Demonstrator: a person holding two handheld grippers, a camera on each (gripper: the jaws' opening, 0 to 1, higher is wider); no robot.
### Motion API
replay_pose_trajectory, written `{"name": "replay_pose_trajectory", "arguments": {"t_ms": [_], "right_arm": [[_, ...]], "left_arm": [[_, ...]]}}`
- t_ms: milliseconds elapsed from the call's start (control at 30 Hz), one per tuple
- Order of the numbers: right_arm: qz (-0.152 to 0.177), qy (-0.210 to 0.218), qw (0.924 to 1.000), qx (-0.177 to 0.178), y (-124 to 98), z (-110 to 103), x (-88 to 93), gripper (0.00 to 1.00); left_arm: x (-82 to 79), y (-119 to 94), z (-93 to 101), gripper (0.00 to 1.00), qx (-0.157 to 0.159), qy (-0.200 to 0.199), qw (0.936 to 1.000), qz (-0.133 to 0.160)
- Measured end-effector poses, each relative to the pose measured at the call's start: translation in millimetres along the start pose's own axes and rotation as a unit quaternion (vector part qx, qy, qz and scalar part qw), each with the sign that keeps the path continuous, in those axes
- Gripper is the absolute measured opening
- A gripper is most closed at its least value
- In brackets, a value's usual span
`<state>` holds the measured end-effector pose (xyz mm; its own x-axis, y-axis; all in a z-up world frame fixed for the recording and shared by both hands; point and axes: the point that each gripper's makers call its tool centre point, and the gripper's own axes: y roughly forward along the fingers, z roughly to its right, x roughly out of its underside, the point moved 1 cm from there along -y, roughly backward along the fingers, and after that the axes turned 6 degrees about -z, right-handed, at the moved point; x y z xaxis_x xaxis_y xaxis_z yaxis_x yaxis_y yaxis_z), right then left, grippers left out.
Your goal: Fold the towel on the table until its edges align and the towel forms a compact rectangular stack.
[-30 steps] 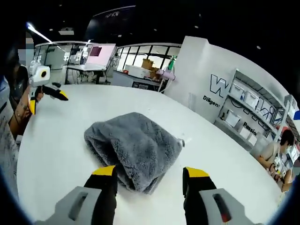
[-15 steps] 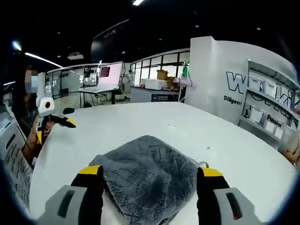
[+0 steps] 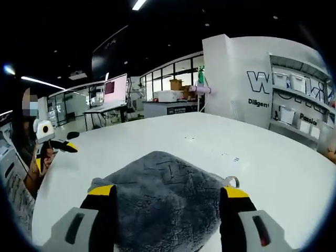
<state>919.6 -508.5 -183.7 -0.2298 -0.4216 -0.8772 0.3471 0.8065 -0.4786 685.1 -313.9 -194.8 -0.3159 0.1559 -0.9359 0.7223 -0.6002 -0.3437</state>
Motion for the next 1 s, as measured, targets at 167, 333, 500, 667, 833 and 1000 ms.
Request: {"name": "replay_pose_trajectory", "arguments": {"t_ms": [167,333,500,667,833,1000], "right_arm": [[-0.015,-0.01,0.9996,-0.02,3,-1,12.8,0.84],[-0.026,-0.02,0.9987,-0.039,6,0,24.1,0.86],[-0.02,-0.025,0.998,-0.054,8,0,29.1,0.88],[-0.002,-0.004,0.998,-0.063,10,3,33.3,0.88],[-0.001,0.0,0.998,-0.064,9,3,34.2,0.88],[-0.012,-0.014,0.9983,-0.055,8,1,29.6,0.89]], "left_arm": [[2.8,1,-0.5,0.96,0.0,-0.002,1.0,-0.005],[2.0,-1,0.0,0.96,-0.001,0.001,1.0,-0.005],[1.6,1,2.6,0.96,0.001,0.005,0.9999,-0.01],[2.0,4,7.0,0.96,0.009,0.008,0.9998,-0.012],[2.6,6,7.2,0.96,0.011,0.008,0.9998,-0.014],[0.9,5,8.5,0.96,0.012,0.009,0.9998,-0.012]]}}
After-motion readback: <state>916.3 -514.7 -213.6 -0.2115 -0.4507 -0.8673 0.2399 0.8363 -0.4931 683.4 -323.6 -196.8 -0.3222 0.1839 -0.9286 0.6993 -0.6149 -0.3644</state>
